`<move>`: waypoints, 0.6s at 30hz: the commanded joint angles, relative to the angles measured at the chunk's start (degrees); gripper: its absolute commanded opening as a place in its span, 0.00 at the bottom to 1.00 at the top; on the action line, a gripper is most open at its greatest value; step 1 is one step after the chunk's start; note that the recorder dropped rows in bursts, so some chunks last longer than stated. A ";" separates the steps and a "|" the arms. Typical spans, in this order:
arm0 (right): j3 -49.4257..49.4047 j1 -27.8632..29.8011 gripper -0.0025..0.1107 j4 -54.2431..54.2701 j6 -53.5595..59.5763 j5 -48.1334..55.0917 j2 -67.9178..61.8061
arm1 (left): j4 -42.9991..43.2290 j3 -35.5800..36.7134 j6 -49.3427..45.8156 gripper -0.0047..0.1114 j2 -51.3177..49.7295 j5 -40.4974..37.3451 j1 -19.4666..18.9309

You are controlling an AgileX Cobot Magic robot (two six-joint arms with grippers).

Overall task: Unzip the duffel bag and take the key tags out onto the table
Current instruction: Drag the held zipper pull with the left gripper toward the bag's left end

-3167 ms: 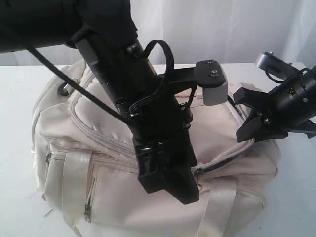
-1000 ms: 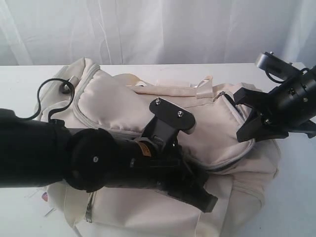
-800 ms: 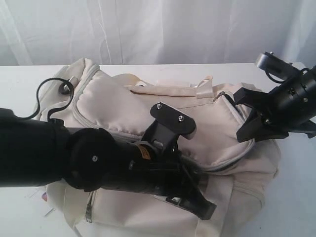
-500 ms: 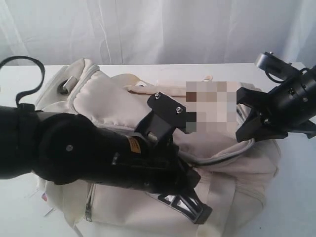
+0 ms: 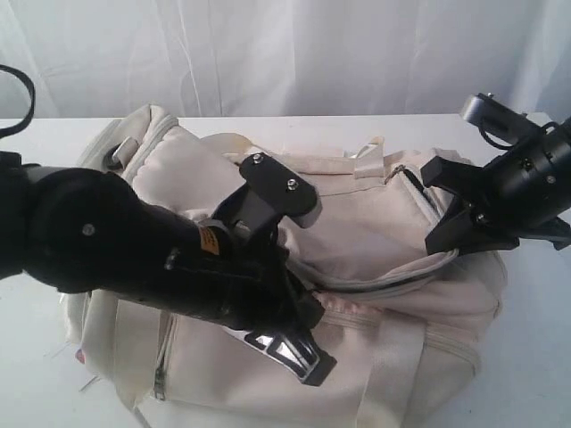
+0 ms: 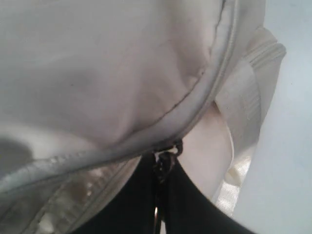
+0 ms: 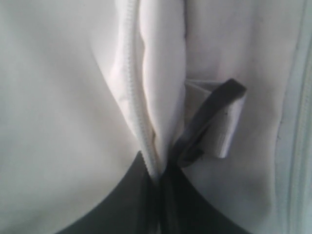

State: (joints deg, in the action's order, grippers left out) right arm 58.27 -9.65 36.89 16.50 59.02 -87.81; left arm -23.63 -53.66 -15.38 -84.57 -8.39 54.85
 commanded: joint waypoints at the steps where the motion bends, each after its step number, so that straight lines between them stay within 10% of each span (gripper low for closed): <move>1: 0.51 0.71 0.02 -0.87 -0.22 -0.42 0.30 | 1.14 -0.10 0.15 0.04 2.18 -3.13 -1.04; 18: 0.51 0.71 0.02 -1.64 -0.22 -0.53 0.30 | 40.54 -0.10 24.43 0.04 11.51 -21.89 -4.38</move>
State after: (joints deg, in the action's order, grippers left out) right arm 58.27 -9.65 36.64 16.38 58.92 -87.81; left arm 12.24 -53.66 5.64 -74.09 -26.78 52.07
